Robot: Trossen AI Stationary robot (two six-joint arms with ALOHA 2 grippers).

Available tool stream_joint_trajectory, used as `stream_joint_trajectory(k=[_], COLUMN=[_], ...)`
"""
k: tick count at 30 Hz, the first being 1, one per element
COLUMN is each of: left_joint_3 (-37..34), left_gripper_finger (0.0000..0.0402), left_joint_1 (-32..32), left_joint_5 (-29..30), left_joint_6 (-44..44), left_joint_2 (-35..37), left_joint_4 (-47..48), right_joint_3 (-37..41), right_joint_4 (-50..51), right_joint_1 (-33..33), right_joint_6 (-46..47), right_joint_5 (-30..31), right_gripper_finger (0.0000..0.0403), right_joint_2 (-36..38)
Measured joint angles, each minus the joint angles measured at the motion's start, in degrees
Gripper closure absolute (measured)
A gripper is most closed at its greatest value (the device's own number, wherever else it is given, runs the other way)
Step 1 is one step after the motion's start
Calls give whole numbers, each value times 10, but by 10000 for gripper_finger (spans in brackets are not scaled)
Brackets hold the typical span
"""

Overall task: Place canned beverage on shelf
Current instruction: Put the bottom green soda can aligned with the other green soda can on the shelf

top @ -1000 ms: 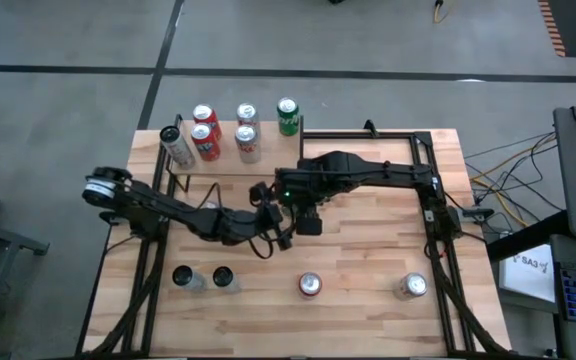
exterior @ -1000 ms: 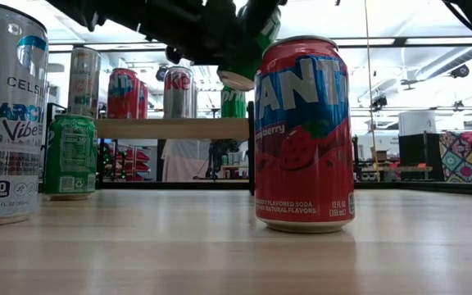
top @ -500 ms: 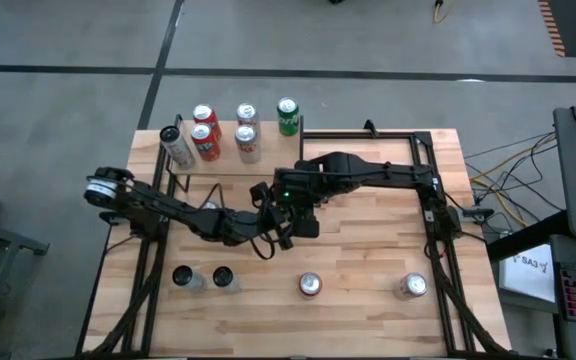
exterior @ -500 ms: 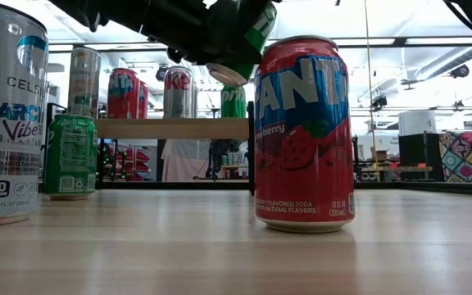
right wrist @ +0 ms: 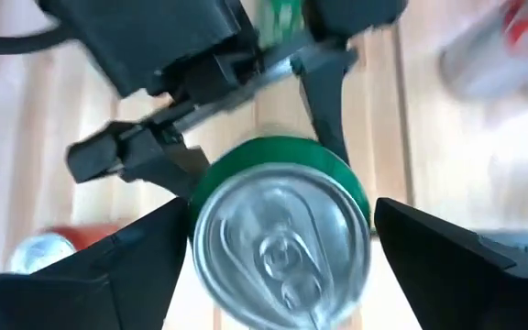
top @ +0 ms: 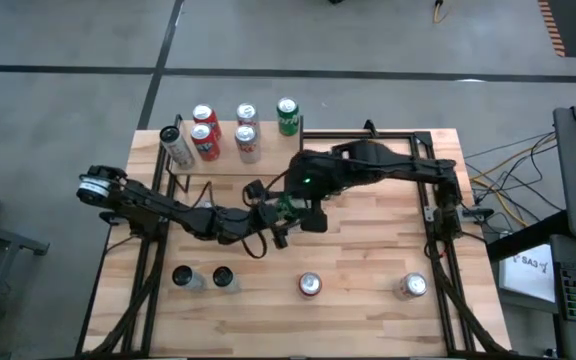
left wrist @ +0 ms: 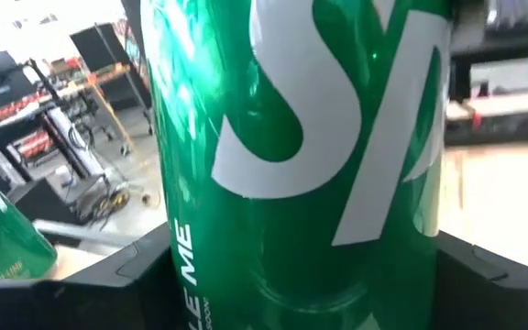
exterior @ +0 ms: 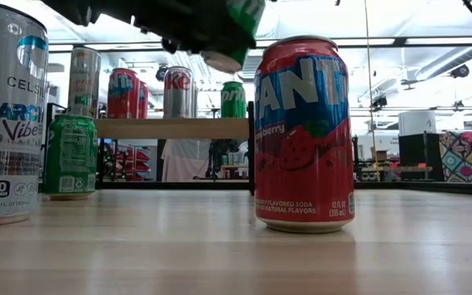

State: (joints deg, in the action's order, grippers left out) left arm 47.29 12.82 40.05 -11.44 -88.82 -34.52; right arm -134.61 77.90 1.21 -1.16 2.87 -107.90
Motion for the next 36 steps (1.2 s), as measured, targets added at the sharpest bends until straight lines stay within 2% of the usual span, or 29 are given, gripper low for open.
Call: stream_joint_trajectory(k=[9,14,18,21,26,29,32,36], left_joint_3=[-97,-137,-157,-167,-178,-180,-180,-180], left_gripper_finger=[118,118,118,118,118,118,118,118], left_joint_1=[4,5,7,7,7,7,7,6], left_joint_5=[-82,-95,-99,-104,-107,-107,-107,-106], left_joint_6=[-46,-46,-46,-46,-56,-59,-59,-61], left_joint_2=[107,170,207,223,234,231,227,224], left_joint_4=[-148,-196,-201,-201,-201,-200,-201,-194], right_joint_3=[0,38,130,233,435,525,569,585], right_joint_4=[-93,-177,-273,-371,-630,-773,-844,-876], right_joint_1=[0,0,0,0,0,0,0,0], right_joint_6=[-70,-107,-122,-124,-124,-130,-130,-119], right_joint_5=[3,-2,-24,-28,-29,-29,-29,-29], right_gripper_finger=[77,77,77,77,78,78,78,77], right_joint_2=[74,109,144,175,227,242,244,236])
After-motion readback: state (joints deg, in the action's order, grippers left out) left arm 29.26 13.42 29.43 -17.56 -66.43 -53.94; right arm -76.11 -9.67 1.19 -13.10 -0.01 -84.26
